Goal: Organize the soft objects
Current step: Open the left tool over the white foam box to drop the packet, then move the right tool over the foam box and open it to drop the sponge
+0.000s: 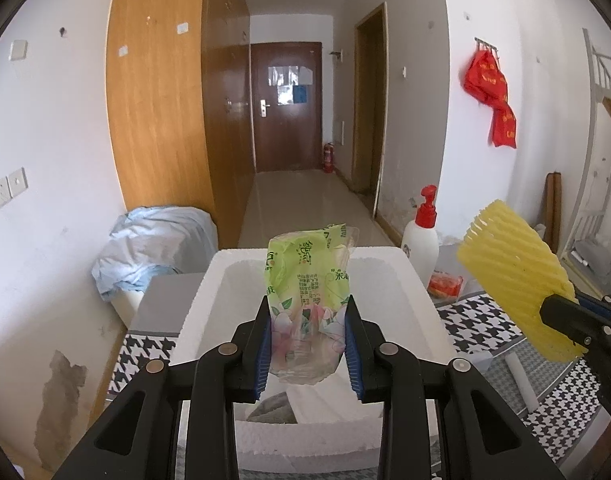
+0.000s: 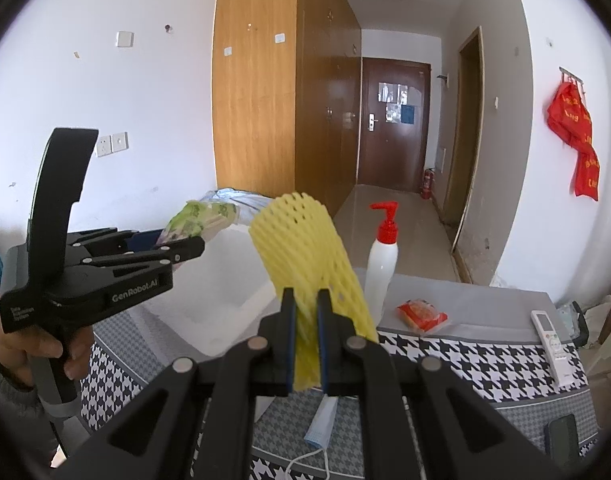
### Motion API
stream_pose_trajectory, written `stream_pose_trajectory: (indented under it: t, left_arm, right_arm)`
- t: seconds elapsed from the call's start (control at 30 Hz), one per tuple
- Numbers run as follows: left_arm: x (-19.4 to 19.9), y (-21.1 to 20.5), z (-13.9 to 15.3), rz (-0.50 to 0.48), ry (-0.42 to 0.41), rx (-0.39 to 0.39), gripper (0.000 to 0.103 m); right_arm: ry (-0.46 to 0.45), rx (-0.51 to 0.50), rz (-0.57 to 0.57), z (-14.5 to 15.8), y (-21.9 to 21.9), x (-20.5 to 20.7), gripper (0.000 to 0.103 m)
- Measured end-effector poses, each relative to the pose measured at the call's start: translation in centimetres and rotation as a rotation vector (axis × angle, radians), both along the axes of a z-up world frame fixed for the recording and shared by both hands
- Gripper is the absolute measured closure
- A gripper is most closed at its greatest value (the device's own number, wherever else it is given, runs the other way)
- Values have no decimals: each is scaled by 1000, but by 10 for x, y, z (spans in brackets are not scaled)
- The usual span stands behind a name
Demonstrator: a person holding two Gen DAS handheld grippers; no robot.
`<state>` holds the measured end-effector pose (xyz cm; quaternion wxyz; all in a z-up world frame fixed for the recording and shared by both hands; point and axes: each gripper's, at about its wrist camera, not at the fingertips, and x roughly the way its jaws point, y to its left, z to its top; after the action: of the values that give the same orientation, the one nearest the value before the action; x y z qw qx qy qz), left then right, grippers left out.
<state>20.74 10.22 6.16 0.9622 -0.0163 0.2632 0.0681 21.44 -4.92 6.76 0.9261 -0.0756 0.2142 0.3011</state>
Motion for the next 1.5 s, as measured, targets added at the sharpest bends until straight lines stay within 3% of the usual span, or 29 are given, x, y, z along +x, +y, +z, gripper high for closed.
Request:
stream_pose_trajectory:
  t: [0.1,0.17,0.23,1.03,1.5]
  left_arm:
    - [0,5,0,-1,3,-8,48]
    - [-2,8,1,18,-15,-5,15]
    - [-8,10,3,51,-46,7,6]
    - [-56,42,23,149,-156,35,1]
    - [-76,69,16,201,-155,31,1]
  right_arm:
    - [1,-3,-10,1,0,0,91]
    - [-1,-3,-13,3,0,0,91]
    - [-3,-3,-14,4,0,0,91]
    - [18,-38,51,11,40,11,91]
    - [46,-49,119,7,76,17,91]
